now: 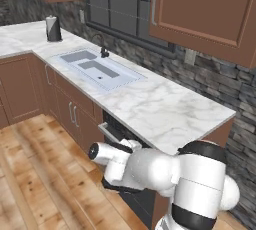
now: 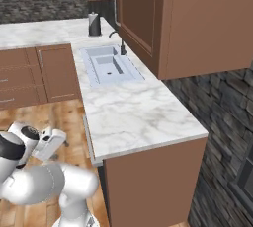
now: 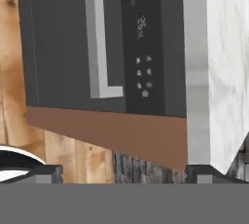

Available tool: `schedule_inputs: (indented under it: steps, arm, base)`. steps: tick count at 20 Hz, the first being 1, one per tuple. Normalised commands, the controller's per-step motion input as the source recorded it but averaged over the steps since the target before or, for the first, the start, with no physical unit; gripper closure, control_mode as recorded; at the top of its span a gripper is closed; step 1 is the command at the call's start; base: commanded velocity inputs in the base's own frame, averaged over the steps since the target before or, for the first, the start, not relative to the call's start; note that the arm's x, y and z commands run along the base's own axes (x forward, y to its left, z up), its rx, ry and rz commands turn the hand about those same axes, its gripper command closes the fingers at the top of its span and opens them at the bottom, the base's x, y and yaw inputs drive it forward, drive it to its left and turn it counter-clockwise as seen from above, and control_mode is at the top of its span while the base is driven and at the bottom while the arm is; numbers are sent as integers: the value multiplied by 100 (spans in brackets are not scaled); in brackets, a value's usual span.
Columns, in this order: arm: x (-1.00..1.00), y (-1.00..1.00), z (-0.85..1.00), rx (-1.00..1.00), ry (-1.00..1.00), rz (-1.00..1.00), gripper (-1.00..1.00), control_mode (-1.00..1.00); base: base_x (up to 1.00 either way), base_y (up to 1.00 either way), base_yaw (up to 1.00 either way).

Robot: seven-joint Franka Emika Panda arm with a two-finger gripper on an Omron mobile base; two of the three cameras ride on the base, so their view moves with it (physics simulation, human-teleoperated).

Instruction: Open the dishwasher door and pull out the top rack.

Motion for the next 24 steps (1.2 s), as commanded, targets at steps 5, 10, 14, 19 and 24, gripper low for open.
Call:
schedule_inputs:
  steps: [5, 10, 14, 19, 24]
  arm:
    - [31, -17, -38, -10, 4, -10, -100, -100]
    - [30, -16, 0, -1, 0, -7, -100, -100]
    - [37, -1, -21, -6, 0, -5, -100, -100]
    - [24, -11, -30, -9, -2, -4, -100, -100]
    - [37, -3, -52, -13, 0, -2, -100, -100]
  base:
    - [0, 0, 0]
    - [0, 0, 0]
    - [0, 0, 0]
    - [0, 0, 0]
    - [0, 0, 0]
